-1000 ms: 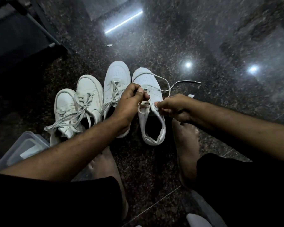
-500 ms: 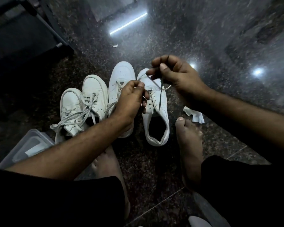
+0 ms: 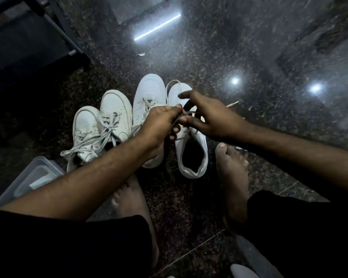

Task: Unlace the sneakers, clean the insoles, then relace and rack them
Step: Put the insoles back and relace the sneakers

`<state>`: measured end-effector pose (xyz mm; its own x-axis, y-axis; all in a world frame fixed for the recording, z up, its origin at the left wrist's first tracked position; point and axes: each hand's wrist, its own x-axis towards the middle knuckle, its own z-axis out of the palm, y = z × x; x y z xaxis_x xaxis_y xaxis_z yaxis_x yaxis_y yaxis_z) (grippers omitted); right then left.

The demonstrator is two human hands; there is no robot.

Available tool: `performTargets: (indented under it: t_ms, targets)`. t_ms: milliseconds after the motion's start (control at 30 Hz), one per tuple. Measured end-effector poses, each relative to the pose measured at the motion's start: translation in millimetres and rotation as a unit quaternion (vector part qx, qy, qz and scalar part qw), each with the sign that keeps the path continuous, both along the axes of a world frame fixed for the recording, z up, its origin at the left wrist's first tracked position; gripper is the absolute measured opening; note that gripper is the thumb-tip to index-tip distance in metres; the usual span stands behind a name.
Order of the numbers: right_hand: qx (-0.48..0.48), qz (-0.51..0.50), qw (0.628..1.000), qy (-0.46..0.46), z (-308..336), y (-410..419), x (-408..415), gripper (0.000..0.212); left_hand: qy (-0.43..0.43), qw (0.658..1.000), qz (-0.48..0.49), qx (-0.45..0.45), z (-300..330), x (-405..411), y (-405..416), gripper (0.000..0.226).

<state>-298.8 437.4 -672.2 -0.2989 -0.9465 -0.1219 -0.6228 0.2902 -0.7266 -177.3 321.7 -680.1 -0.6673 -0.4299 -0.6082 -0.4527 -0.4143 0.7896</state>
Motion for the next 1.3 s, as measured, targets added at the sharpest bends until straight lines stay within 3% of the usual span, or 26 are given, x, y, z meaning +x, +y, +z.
performTargets:
  t_ms: [100, 200, 267, 367, 433, 567, 700, 900, 967, 1033, 1100, 1200, 1300]
  targets:
    - [-0.01, 0.027, 0.99, 0.14, -3, 3, 2, 0.033, -0.034, 0.997, -0.012, 0.065, 2, 1, 1, 0.017]
    - [0.007, 0.054, 0.982, 0.18, 3, 3, -3, 0.02, -0.034, 0.995, -0.036, 0.091, 7, 4, 2, 0.028]
    - [0.026, 0.076, 0.977, 0.198, 3, 4, -7, 0.014, -0.039, 0.997, -0.03, 0.054, 5, 5, 0, 0.029]
    - [0.088, 0.083, 0.966, 0.23, -4, 6, -10, 0.014, -0.005, 0.996, -0.018, -0.085, -4, 6, -5, 0.009]
    - [0.111, 0.041, 0.979, 0.165, -8, 6, -12, 0.016, 0.038, 0.975, -0.073, -0.208, -9, 9, -8, 0.021]
    - [0.141, -0.071, 0.981, -0.114, -9, 7, -21, 0.021, 0.049, 0.892, -0.202, -0.401, -13, 12, -7, 0.024]
    - [0.111, -0.124, 0.951, -0.26, -2, 6, -26, 0.025, 0.052, 0.874, -0.213, -0.434, -19, 15, -6, 0.044]
    - [0.101, -0.077, 0.937, -0.326, -1, 8, -23, 0.025, 0.098, 0.856, -0.227, -0.454, -19, 16, -7, 0.021]
    - [0.098, -0.079, 0.942, -0.312, -3, 9, -25, 0.021, 0.104, 0.862, -0.221, -0.443, -15, 19, -6, 0.017]
    - [0.103, -0.074, 0.969, -0.21, -10, 11, -30, 0.016, 0.112, 0.881, -0.221, -0.404, -8, 19, -3, 0.02]
    - [0.131, -0.072, 0.984, -0.102, -17, 12, -35, 0.011, 0.133, 0.926, -0.198, -0.294, 7, 16, 1, 0.026]
    - [0.145, -0.067, 0.986, -0.046, -20, 13, -37, 0.006, 0.166, 0.976, -0.119, -0.075, 23, 4, -4, 0.07]
    - [0.15, -0.058, 0.987, -0.01, -25, 15, -37, 0.004, 0.195, 0.98, -0.046, -0.015, 25, -4, -13, 0.102]
